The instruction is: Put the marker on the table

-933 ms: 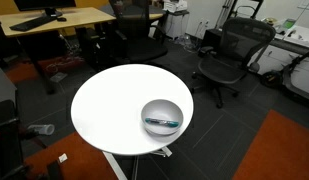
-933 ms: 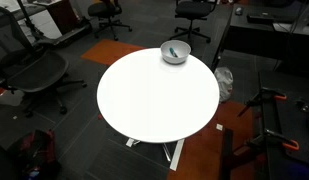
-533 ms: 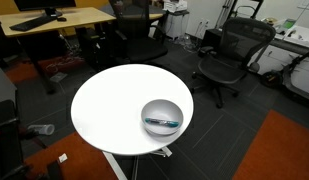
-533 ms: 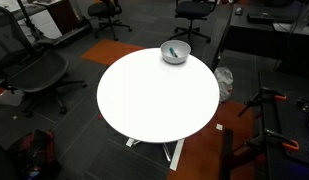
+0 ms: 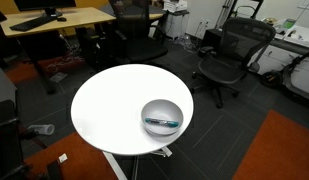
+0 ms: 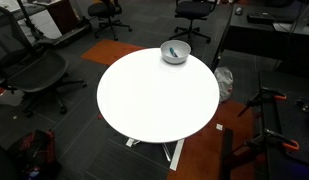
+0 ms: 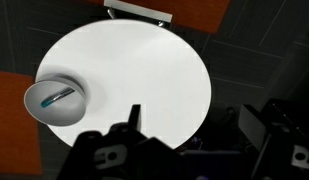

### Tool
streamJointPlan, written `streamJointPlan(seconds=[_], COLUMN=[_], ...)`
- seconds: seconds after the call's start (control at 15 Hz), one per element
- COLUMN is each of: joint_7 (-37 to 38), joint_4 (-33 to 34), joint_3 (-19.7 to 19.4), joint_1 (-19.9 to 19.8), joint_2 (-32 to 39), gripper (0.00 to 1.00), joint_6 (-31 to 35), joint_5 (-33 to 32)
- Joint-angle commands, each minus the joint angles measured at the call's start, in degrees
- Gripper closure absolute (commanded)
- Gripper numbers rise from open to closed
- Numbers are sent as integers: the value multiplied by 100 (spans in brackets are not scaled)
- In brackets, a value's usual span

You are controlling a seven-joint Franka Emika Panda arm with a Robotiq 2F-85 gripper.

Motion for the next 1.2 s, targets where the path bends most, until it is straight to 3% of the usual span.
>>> streamJointPlan(seconds=[0.0,0.53,0.8,1.13], joint_7=[20,325,957,1603], joint_4=[597,1468,1816,2473], joint_3=[-135,-235,-126,-126], joint_1=[-174,-585,-784,-935], joint_2=[749,2408,3220,4258], gripper=[0,0,0,0], joint_6=[211,1438,1991,2134], joint_5=[-56,-50,-50,18])
